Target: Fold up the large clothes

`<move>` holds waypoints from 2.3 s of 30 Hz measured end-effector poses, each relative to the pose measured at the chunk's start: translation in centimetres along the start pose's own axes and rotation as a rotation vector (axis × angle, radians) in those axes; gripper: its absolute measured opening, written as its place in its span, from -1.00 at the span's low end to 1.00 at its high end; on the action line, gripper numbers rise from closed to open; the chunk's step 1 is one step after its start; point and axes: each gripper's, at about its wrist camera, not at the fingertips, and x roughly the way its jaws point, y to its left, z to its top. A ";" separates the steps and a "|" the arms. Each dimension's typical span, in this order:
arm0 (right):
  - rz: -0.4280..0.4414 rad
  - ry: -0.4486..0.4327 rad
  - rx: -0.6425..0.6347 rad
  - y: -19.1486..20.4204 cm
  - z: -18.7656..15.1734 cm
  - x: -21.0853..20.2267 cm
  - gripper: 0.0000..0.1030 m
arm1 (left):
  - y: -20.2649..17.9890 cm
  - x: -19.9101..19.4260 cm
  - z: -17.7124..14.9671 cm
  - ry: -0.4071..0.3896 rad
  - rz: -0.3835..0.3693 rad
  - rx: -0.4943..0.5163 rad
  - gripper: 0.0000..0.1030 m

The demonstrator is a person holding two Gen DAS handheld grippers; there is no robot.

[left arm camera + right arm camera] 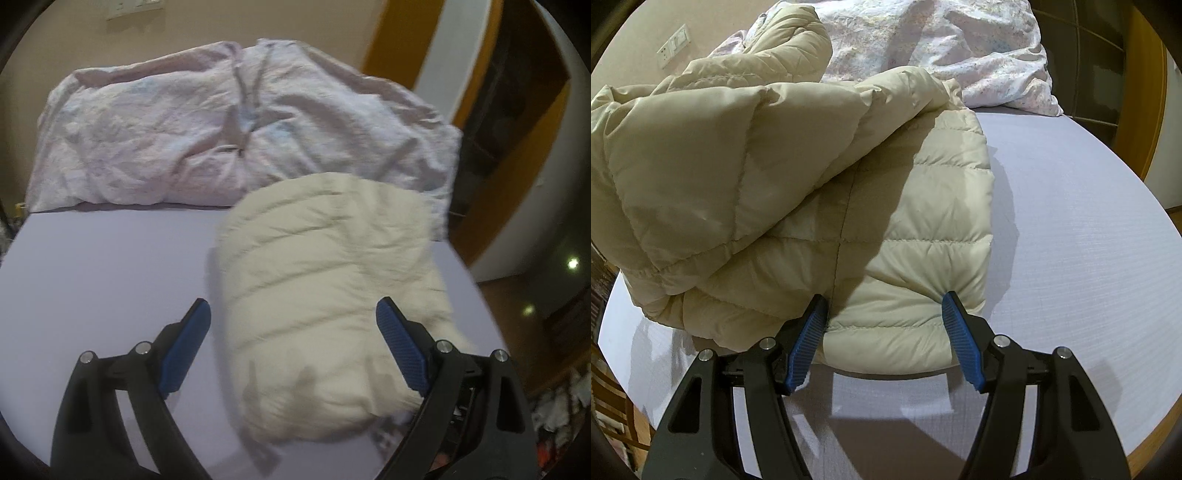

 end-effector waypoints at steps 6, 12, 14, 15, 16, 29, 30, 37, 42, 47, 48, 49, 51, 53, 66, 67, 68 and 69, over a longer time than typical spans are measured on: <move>0.006 -0.003 0.001 -0.1 0.0 0.2 0.27 | 4.0 4.6 -0.1 0.045 0.047 -0.069 0.76; 0.011 -0.011 0.003 -0.1 -0.1 0.3 0.28 | 3.2 8.2 -0.9 0.104 0.006 -0.049 0.72; 0.014 -0.013 0.006 -0.1 -0.2 0.2 0.28 | 2.4 8.8 -1.2 0.114 -0.024 -0.039 0.63; 0.016 -0.013 0.008 -0.1 -0.2 0.3 0.28 | 1.7 9.1 -1.3 0.121 -0.040 -0.028 0.61; 0.018 -0.013 0.010 -0.1 -0.2 0.3 0.28 | 1.2 9.2 -1.4 0.124 -0.046 -0.018 0.60; 0.027 -0.020 0.027 -0.7 -0.6 0.2 0.27 | -5.0 12.0 -3.2 0.148 -0.035 0.080 0.61; 0.027 -0.020 0.028 -0.7 -0.6 0.2 0.27 | -5.3 12.1 -3.4 0.149 -0.030 0.086 0.62; 0.028 -0.024 0.036 -0.8 -1.2 -0.1 0.27 | -6.9 13.4 -4.2 0.157 0.006 0.120 0.69; 0.026 -0.023 0.046 -1.0 -1.4 -0.2 0.27 | -8.5 14.5 -5.0 0.161 0.018 0.162 0.71; 0.013 -0.016 0.042 -0.8 -1.6 -0.6 0.27 | -8.7 14.9 -5.0 0.167 0.017 0.181 0.73; 0.013 -0.016 0.037 -0.6 -1.7 -1.0 0.27 | -8.6 14.8 -5.0 0.164 0.015 0.185 0.73; 0.014 -0.018 0.030 -0.5 -1.8 -1.3 0.27 | -8.5 14.8 -4.9 0.162 0.015 0.188 0.73; 0.022 -0.033 0.004 -0.1 -1.9 -2.6 0.27 | -8.4 14.6 -4.8 0.158 0.014 0.189 0.73; 0.028 -0.057 -0.021 0.2 -2.0 -4.0 0.27 | -8.3 14.5 -4.6 0.154 0.018 0.187 0.73; 0.100 -0.163 -0.075 1.8 -0.8 -9.2 0.03 | -6.8 10.9 -4.9 0.120 0.049 0.176 0.73; 0.106 -0.172 -0.077 1.9 -0.6 -9.5 0.03 | -6.8 10.6 -5.0 0.117 0.050 0.176 0.73; 0.110 -0.185 -0.083 2.1 -0.3 -9.8 0.03 | -6.6 10.3 -5.0 0.114 0.050 0.174 0.73; 0.109 -0.193 -0.089 2.4 -0.1 -10.1 0.03 | -6.5 10.1 -5.0 0.111 0.050 0.172 0.73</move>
